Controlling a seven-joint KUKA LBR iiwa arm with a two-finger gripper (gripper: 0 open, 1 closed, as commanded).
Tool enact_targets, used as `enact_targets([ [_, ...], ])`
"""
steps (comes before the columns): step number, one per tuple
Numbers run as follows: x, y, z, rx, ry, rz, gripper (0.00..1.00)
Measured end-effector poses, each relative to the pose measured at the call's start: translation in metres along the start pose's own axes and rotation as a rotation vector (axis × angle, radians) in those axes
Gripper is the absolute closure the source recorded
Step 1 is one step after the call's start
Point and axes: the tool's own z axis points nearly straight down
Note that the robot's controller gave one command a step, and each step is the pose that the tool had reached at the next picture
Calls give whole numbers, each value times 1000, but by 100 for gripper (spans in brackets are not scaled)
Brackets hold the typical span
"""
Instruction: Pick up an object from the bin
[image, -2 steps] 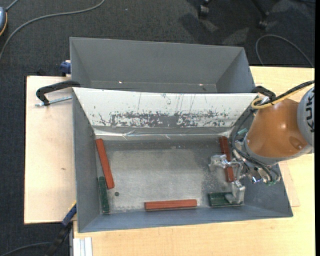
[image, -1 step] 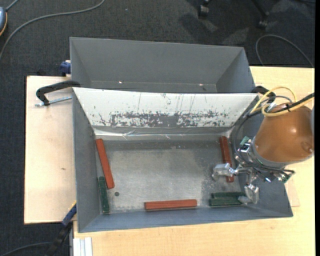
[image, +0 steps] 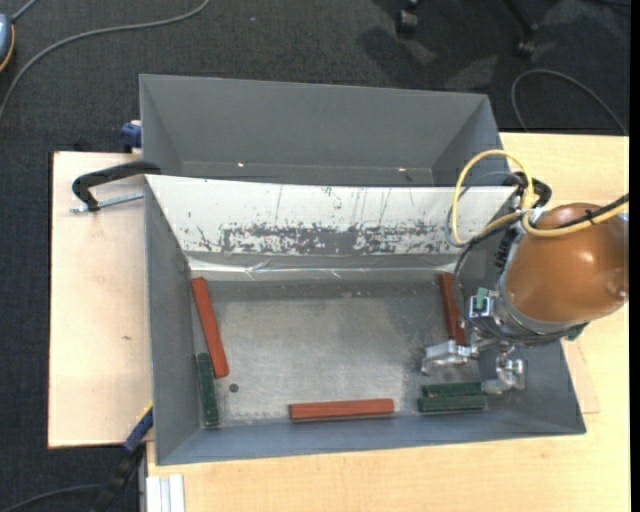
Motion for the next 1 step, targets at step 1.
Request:
enact_targets([
  [1, 20, -19, -42, 8, 4, 75, 0],
])
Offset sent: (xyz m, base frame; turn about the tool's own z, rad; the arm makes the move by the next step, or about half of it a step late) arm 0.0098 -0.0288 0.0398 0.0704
